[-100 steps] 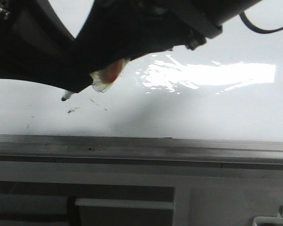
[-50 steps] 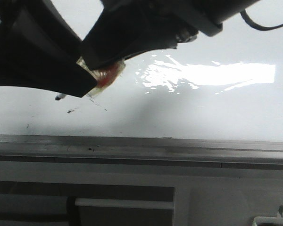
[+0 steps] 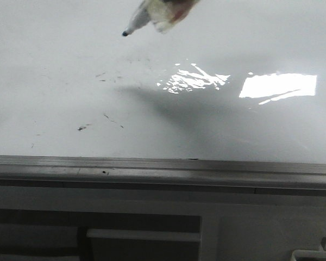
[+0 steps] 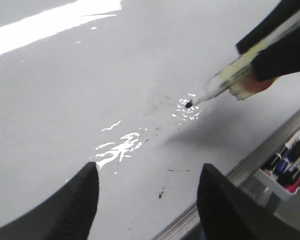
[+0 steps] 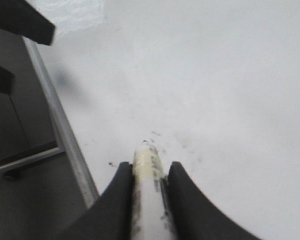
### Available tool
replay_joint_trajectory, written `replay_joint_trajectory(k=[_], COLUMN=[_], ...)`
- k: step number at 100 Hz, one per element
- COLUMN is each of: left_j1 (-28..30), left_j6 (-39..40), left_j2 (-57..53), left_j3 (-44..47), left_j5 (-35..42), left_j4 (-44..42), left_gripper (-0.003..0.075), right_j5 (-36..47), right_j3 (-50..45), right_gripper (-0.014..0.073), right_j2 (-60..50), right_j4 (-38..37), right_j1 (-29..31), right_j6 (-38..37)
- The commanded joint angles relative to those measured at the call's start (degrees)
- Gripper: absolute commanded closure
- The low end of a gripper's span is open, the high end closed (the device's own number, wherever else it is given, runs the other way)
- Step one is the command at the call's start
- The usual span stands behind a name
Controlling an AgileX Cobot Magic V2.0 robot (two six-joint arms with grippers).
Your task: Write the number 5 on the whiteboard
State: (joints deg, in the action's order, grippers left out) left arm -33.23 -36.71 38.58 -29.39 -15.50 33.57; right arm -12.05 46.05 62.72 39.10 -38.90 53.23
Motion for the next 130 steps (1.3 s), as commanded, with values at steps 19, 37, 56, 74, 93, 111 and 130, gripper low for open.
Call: replay_joint_trajectory(k=[19,37,56,74,93,111,130], left_j1=[2.02,2.02,2.02,2.02,2.02,2.02,2.02], left_j6=[1.66,1.1,1.1,1.1,1.1,1.1,1.1], left_j2=[-5.76,-5.65,-5.65,-5.65,-5.65,-5.65,-5.65], left_j3=[7.27,7.39,7.39,7.39,7.39,7.39,7.39], left_j5=[8.98,9.45,12.53,12.14,11.65,11.65,11.65], left_j4=[17.72,17.86,17.63,17.63,17.63,17.63,17.63], left_gripper=[0.067,0.074,0.074,0.074,0.074,0.074,0.0741], right_j5=[2.69,5.45,3.83,4.18,3.26,2.26,0.31], right_j3=[1.86,1.86,1.86,1.86,1.73,0.01,-3.5], right_gripper=[0.0633,0.0634,0.0634,0.0634,0.0634,0.0634,0.0634], right_j2=[-2.3,-1.93,0.47,1.38,1.38,1.5,1.5], right_j4=[-9.16,-9.16,-9.16,-9.16,-9.16,-9.04,-7.79], right_j1=[5.89,6.35,6.43,7.21,9.16,9.16,9.16], right_j6=[0.0,0.0,0.0,0.0,0.0,-0.11,-1.2])
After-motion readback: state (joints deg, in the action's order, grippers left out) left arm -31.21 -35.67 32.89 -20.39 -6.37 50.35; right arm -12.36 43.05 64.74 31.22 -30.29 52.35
